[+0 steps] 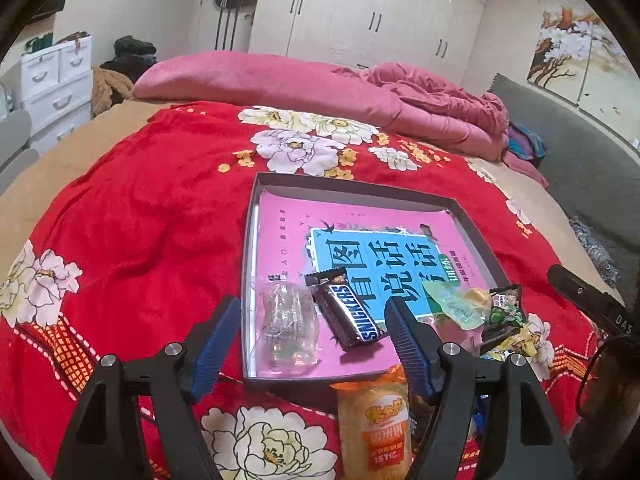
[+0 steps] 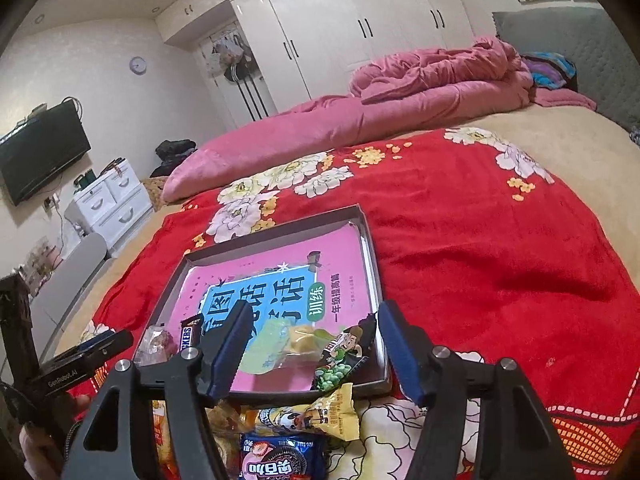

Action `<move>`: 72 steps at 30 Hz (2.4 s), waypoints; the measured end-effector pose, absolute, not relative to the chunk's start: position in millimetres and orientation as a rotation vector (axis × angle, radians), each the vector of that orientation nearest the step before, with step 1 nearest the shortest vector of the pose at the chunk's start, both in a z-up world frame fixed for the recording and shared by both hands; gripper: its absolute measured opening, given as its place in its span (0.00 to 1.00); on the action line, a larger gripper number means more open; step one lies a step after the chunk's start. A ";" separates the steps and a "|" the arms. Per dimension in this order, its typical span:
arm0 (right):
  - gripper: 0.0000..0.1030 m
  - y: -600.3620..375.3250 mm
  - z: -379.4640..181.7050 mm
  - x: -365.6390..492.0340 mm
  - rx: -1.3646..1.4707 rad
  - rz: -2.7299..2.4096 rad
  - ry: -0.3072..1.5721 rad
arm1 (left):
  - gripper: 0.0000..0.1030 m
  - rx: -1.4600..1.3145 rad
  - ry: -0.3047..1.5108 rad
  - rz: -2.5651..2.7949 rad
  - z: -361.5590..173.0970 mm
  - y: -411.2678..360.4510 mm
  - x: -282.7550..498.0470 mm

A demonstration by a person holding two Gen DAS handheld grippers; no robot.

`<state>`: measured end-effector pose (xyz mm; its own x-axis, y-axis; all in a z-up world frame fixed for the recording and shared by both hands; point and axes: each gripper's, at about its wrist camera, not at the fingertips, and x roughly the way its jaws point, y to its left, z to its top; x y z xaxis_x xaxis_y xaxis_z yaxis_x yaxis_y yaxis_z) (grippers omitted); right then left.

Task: Organize snacks
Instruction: 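Withdraw both open tools from the tray back toward the snack pile, then lower the left tool to the yellow rice-cracker packet while the right tool approaches the green-labelled round packet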

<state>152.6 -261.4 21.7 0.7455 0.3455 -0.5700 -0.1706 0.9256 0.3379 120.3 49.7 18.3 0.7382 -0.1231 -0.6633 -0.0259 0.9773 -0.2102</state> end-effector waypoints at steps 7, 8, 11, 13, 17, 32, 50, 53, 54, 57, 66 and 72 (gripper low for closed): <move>0.63 -257.4 24.8 146.3 0.248 0.308 0.663 | 0.74 -0.196 0.735 -0.060 20.5 47.4 113.5; 0.63 -257.4 24.9 146.4 0.246 0.309 0.662 | 0.74 -0.193 0.736 -0.061 20.4 47.2 112.6; 0.63 -256.8 25.1 143.5 0.240 0.314 0.662 | 0.74 -0.186 0.738 -0.060 20.4 46.8 110.6; 0.63 -256.8 25.0 141.4 0.235 0.316 0.663 | 0.74 -0.183 0.738 -0.059 20.6 46.4 109.5; 0.64 -256.1 25.3 137.7 0.228 0.322 0.663 | 0.74 -0.191 0.737 -0.064 21.5 46.9 107.9; 0.67 -241.3 29.9 122.4 0.154 0.373 0.644 | 0.74 -0.200 0.753 -0.089 20.3 41.4 100.6; 0.68 -223.3 28.4 105.7 0.112 0.430 0.646 | 0.74 -0.189 0.764 -0.105 19.8 35.7 92.2; 0.68 -221.0 28.5 103.9 0.106 0.435 0.646 | 0.74 -0.184 0.767 -0.104 19.5 35.0 91.2; 0.68 -220.1 28.4 103.0 0.103 0.436 0.646 | 0.74 -0.181 0.767 -0.104 19.3 34.5 90.5; 0.68 -218.2 27.4 101.4 0.098 0.443 0.649 | 0.74 -0.167 0.769 -0.102 18.6 32.6 89.0; 0.70 -212.9 23.1 97.1 0.076 0.468 0.667 | 0.74 -0.145 0.785 -0.109 15.2 28.0 86.6; 0.70 -207.4 21.5 91.9 0.051 0.486 0.672 | 0.74 -0.132 0.803 -0.113 11.9 25.3 84.8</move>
<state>91.9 -207.4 21.5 0.6753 0.4484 -0.5857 -0.4162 0.8872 0.1993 84.8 25.3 11.9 0.6890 -0.1508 -0.7089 0.0507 0.9857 -0.1604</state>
